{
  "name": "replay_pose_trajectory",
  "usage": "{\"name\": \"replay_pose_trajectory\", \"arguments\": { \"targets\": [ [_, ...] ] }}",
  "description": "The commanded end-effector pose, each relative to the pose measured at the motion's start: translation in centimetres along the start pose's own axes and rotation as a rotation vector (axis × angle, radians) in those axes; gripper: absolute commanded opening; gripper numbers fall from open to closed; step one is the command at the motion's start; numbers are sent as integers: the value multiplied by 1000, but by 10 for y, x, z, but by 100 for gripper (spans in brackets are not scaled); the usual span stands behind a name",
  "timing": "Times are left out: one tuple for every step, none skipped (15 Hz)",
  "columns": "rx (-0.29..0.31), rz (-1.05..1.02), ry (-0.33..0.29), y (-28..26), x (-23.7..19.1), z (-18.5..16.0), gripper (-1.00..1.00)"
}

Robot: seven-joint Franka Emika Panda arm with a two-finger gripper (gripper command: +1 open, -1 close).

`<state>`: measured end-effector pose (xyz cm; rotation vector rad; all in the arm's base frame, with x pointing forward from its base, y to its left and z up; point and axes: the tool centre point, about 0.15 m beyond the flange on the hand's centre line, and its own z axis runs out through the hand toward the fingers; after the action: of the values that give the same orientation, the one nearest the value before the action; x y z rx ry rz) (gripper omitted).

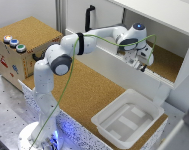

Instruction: Place the purple object inside the box

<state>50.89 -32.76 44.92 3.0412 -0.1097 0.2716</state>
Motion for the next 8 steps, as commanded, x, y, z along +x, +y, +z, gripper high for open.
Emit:
{"name": "replay_pose_trajectory", "arguments": {
  "targets": [
    [-32, -10, -29, 36, -77, 51, -100],
    [-28, -21, -43, 39, -90, 61, -100],
    [-19, -30, -49, 41, -99, 69, -100],
    [1, -43, -49, 43, -108, 80, -100],
    [2, -61, -48, 45, -117, 91, -100],
    [29, -53, -61, 51, -124, 103, -100],
    [28, -62, -100, 56, -131, 118, -100],
    [23, -53, -148, 62, -139, 135, -100]
  ]
}}
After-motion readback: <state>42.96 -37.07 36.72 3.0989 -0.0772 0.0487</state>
